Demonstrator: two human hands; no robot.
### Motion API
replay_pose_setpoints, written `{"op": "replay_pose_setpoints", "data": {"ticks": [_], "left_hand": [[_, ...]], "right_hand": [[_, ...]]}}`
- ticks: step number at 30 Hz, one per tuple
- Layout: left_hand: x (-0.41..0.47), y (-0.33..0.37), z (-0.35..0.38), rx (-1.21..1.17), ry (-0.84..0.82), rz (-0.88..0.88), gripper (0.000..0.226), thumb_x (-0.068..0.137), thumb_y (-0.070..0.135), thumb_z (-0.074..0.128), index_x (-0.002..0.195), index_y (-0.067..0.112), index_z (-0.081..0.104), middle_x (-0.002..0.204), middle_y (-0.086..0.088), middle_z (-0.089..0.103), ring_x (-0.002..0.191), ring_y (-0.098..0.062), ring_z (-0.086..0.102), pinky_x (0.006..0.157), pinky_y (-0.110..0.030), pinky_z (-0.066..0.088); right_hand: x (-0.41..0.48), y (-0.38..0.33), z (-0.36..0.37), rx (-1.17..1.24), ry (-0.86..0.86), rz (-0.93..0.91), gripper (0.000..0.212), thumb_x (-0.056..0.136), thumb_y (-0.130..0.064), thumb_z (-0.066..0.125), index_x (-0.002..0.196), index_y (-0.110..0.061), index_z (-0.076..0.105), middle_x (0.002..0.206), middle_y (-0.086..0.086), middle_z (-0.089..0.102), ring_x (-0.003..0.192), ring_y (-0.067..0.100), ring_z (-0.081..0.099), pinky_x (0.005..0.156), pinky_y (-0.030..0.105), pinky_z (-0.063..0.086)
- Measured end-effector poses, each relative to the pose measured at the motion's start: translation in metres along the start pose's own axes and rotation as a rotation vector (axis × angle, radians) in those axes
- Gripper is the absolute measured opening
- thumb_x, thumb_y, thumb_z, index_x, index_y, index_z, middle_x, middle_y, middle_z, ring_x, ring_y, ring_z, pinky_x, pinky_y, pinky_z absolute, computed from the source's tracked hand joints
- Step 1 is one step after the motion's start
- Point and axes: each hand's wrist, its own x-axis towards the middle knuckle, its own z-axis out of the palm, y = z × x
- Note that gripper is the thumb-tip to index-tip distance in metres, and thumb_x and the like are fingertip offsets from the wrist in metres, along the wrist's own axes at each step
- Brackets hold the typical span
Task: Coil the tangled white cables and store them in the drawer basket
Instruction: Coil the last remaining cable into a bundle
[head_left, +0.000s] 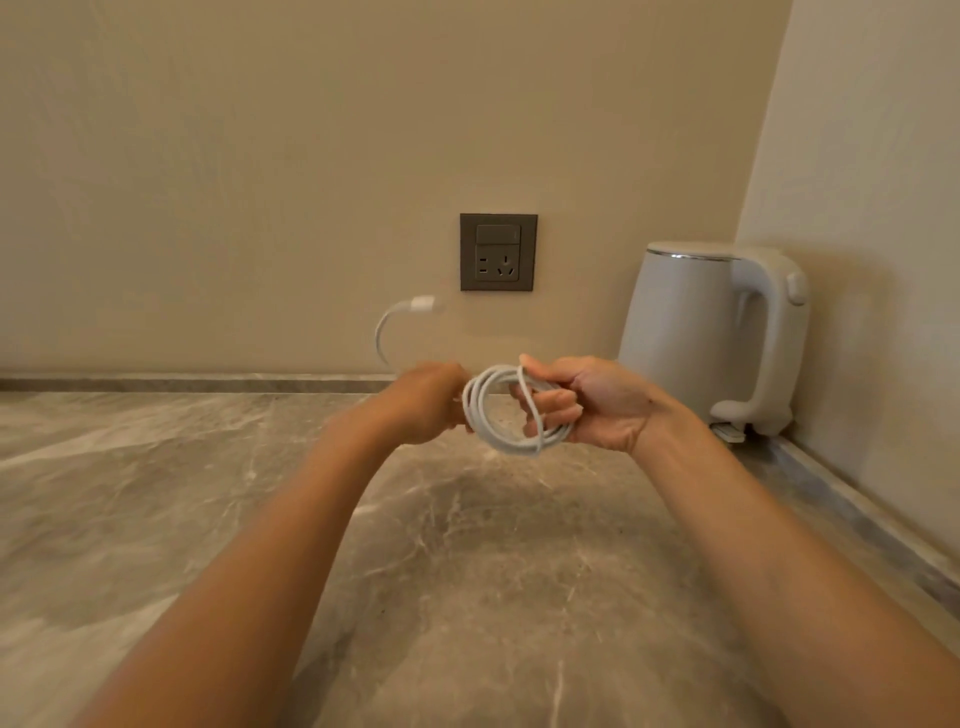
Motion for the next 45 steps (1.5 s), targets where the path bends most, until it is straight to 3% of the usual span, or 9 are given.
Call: {"op": "replay_pose_setpoints", "data": {"ticks": [5,10,15,21,24,29,34,39,45], "left_hand": [[-0.001,-0.005,-0.008,-0.012,0.081,-0.051,0.017,0.089,0.017,0.058,0.079,0.008,0.069,0.057,0.002,0.054,0.059,-0.013,0.049,0.057,-0.021,0.037],[0.001,0.003,-0.013,-0.012,0.135,-0.052,0.023,0.089,0.023,0.058,0.069,0.014,0.062,0.057,0.005,0.051,0.056,-0.009,0.046,0.053,-0.022,0.034],[0.001,0.005,-0.014,-0.089,0.256,-0.136,0.025,0.09,0.025,0.058,0.068,0.014,0.062,0.062,-0.001,0.054,0.067,-0.017,0.05,0.065,-0.026,0.034],[0.001,0.026,-0.016,-0.206,0.409,-0.145,0.029,0.092,0.026,0.055,0.076,0.007,0.071,0.064,-0.006,0.059,0.054,-0.013,0.046,0.056,-0.027,0.036],[0.001,0.039,-0.014,-0.293,0.392,-0.096,0.031,0.094,0.023,0.051,0.075,0.007,0.069,0.06,-0.003,0.056,0.055,-0.013,0.048,0.06,-0.026,0.041],[0.0,0.049,-0.005,-0.586,0.214,-0.124,0.033,0.096,0.021,0.047,0.069,0.009,0.062,0.053,0.0,0.043,0.044,-0.01,0.032,0.041,-0.019,0.026],[0.002,0.045,0.004,-0.793,0.053,-0.131,0.036,0.099,0.022,0.041,0.066,0.012,0.054,0.04,0.009,0.035,0.034,-0.005,0.024,0.038,-0.017,0.019],[0.003,0.036,0.011,-0.728,0.03,-0.107,0.037,0.099,0.025,0.04,0.065,0.016,0.051,0.043,0.009,0.034,0.037,-0.004,0.024,0.039,-0.017,0.021],[0.004,0.023,0.015,-0.677,0.017,-0.068,0.036,0.098,0.023,0.042,0.064,0.016,0.054,0.039,0.013,0.036,0.036,-0.001,0.028,0.042,-0.015,0.027]], "right_hand": [[0.003,0.003,0.006,-0.217,0.02,0.216,0.034,0.101,-0.018,0.03,0.075,-0.003,0.047,0.042,-0.004,0.036,0.031,0.001,0.028,0.035,0.009,0.027],[0.008,0.013,0.011,-0.311,0.049,0.274,0.029,0.101,-0.013,0.032,0.077,-0.005,0.046,0.046,-0.004,0.045,0.033,0.001,0.033,0.034,0.009,0.024],[0.015,0.015,0.014,-0.334,0.104,0.25,0.034,0.102,-0.013,0.031,0.073,-0.005,0.046,0.046,-0.002,0.045,0.035,0.002,0.036,0.035,0.011,0.03],[0.023,0.018,0.016,-0.416,0.424,-0.001,0.034,0.102,-0.011,0.037,0.071,-0.004,0.05,0.055,0.002,0.05,0.039,0.005,0.042,0.038,0.015,0.033],[0.028,0.013,0.009,-0.275,0.607,-0.16,0.033,0.101,-0.012,0.042,0.071,-0.003,0.053,0.064,0.005,0.048,0.039,0.004,0.042,0.039,0.015,0.035],[0.026,0.002,0.001,0.115,0.76,-0.305,0.03,0.1,-0.012,0.044,0.074,-0.002,0.054,0.065,0.004,0.048,0.053,0.008,0.042,0.038,0.011,0.039],[0.024,-0.005,-0.004,0.464,0.676,-0.407,0.032,0.101,-0.013,0.038,0.074,-0.006,0.052,0.063,0.003,0.046,0.045,0.005,0.041,0.037,0.013,0.037],[0.021,-0.006,-0.006,0.62,0.518,-0.392,0.036,0.102,-0.018,0.035,0.069,-0.009,0.047,0.041,0.0,0.04,0.04,0.009,0.034,0.051,0.019,0.033],[0.012,-0.008,-0.005,0.684,0.345,-0.366,0.04,0.102,-0.021,0.032,0.066,-0.009,0.046,0.041,0.0,0.035,0.032,0.01,0.034,0.053,0.025,0.046]]}}
